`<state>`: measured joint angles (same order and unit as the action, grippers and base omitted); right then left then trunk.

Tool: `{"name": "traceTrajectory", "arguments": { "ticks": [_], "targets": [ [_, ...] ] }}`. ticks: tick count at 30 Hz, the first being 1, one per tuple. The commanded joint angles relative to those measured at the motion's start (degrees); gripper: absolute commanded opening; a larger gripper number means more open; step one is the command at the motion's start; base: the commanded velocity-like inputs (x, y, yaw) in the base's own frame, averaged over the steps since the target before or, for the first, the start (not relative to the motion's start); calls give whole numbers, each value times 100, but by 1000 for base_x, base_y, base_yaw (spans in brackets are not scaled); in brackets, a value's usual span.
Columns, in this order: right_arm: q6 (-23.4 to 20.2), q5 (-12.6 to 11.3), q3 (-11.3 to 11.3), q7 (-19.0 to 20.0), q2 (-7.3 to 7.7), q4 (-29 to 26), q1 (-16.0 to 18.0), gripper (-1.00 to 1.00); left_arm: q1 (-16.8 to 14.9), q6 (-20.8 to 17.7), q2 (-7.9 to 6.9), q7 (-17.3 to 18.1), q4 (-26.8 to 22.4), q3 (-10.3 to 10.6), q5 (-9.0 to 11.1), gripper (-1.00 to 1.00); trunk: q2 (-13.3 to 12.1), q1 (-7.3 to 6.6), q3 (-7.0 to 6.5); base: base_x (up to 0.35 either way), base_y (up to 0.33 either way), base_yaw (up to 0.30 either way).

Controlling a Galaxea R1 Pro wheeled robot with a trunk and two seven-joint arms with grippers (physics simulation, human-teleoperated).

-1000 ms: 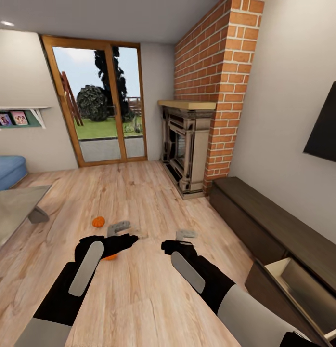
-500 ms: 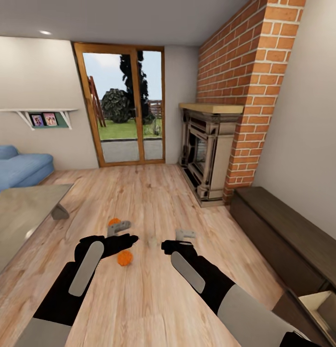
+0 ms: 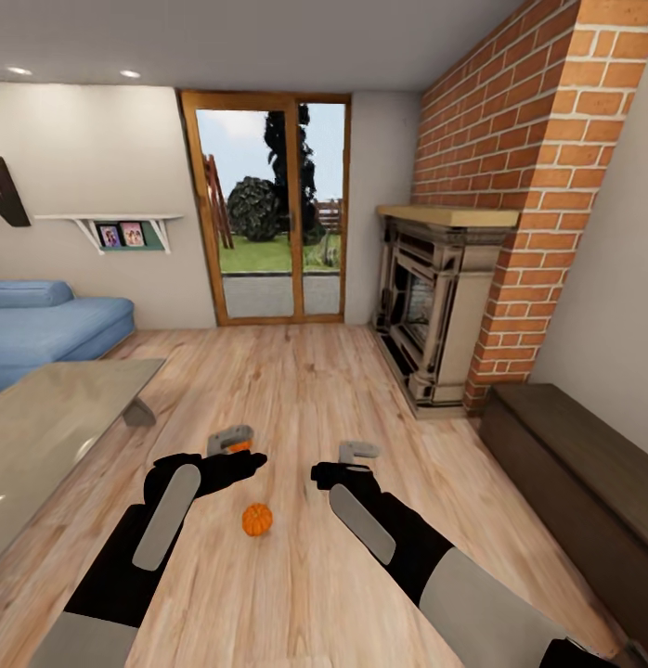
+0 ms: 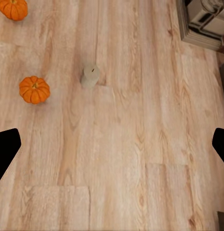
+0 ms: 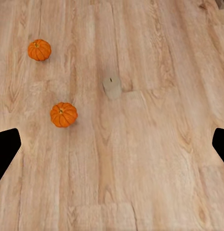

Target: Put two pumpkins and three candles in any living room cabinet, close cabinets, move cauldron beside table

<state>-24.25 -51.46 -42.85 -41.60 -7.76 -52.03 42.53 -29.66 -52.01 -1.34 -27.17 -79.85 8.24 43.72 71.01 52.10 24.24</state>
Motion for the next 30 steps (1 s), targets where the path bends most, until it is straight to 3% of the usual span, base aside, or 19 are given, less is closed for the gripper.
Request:
{"name": "traceTrajectory", "arguments": {
  "ticks": [1,15,30],
  "targets": [
    [-16,-30,-13,-38,0,-8,8,100,-5,-5,-6,-60,-5,11,58,100,4,4,6,336,0,35],
    [-11,-32,-13,-41,2,-59,7,100,-5,-8,-6,-54,-8,11,49,100,4,4,4,304,21,4],
    [-4,-31,-13,-40,2,-62,9,100,-5,-5,-7,-52,-7,11,51,100,4,4,4,32,5,0]
  ]
}}
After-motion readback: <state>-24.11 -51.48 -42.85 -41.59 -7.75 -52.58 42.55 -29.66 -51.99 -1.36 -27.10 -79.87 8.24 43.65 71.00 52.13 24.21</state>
